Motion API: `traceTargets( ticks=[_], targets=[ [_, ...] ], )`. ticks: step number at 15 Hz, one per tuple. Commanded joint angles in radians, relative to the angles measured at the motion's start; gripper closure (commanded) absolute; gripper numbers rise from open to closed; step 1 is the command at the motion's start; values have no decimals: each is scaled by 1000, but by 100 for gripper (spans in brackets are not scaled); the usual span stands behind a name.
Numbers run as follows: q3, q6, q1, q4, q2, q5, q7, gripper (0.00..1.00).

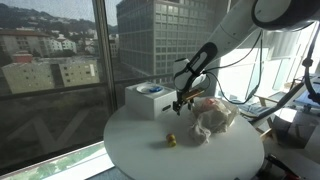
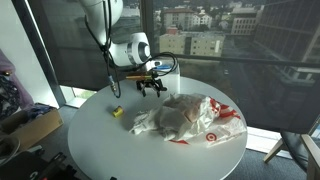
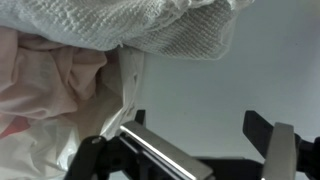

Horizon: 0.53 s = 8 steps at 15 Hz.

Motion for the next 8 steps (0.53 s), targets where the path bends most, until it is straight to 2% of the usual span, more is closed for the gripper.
traceTargets(
  ticks=[1,5,8],
  targets=[
    [-21,-46,-2,52,33,23,-18,0],
    [-36,-84,-9,101,71,24,-16,0],
    [-37,-101,-25,189,141,37,-26,0]
  ],
)
